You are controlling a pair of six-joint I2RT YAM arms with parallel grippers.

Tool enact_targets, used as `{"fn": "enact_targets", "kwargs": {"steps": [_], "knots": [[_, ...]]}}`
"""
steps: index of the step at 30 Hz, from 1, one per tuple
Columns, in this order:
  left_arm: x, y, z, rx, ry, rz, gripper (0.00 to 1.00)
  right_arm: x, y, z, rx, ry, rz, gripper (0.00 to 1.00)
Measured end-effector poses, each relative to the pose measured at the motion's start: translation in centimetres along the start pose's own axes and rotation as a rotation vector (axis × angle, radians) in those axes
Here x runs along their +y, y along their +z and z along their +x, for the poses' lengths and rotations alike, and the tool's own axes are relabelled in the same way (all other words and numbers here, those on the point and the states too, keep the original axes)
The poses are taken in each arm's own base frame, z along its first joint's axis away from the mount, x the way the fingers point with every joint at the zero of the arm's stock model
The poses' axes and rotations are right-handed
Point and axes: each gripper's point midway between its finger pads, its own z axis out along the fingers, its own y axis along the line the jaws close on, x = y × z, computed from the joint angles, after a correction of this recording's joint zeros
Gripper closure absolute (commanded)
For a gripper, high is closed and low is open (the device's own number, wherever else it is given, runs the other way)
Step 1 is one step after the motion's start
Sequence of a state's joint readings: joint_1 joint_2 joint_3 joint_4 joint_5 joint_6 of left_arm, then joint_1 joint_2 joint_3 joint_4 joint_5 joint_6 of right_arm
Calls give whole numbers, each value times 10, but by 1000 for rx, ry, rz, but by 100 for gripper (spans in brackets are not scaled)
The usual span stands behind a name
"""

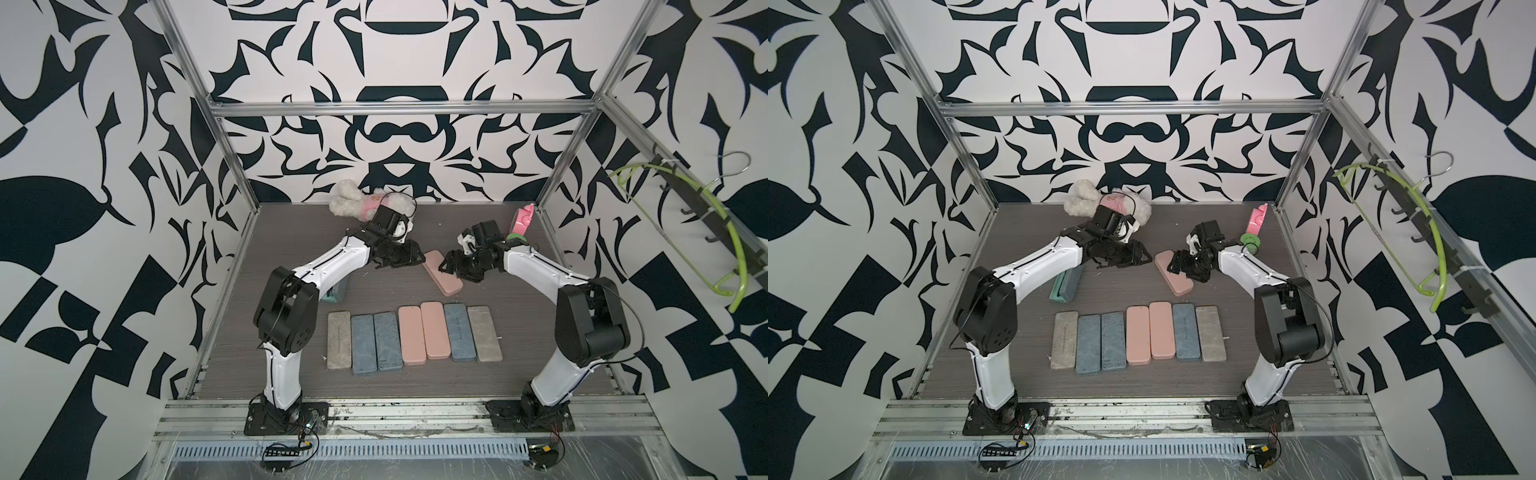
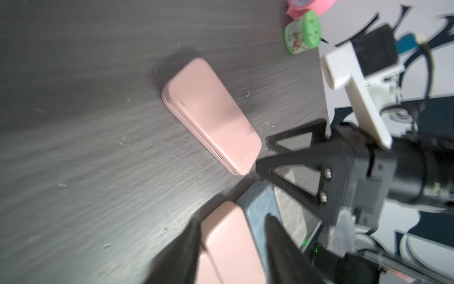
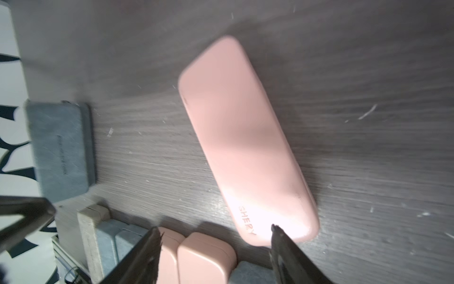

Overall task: Close the glasses case
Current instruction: Close the glasses case at the center of the board, then pick up the glasses case at the center of the board.

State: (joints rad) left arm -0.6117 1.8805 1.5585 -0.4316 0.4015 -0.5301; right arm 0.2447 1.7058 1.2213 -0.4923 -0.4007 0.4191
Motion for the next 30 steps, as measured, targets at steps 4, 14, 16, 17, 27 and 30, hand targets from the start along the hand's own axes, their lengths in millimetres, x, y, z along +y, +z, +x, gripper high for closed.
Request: {"fn": "enact_targets", "kwargs": {"steps": [4, 14, 16, 17, 27, 30], "knots": [[-18, -37, -6, -77, 34, 12, 8, 2, -12, -16, -34, -96, 46, 7], [19, -121, 6, -236, -25, -64, 2, -9, 18, -15, 50, -323, 200, 5], [34, -123, 7, -245, -48, -93, 2, -7, 32, -9, 90, -376, 222, 5], [39, -122, 8, -243, -56, -102, 2, -6, 38, -7, 105, -398, 231, 5], [54, -115, 11, -222, -98, -100, 3, -14, 67, -14, 153, -505, 348, 5], [55, -116, 8, -232, -103, -97, 3, -20, 69, -15, 158, -517, 382, 6]]}}
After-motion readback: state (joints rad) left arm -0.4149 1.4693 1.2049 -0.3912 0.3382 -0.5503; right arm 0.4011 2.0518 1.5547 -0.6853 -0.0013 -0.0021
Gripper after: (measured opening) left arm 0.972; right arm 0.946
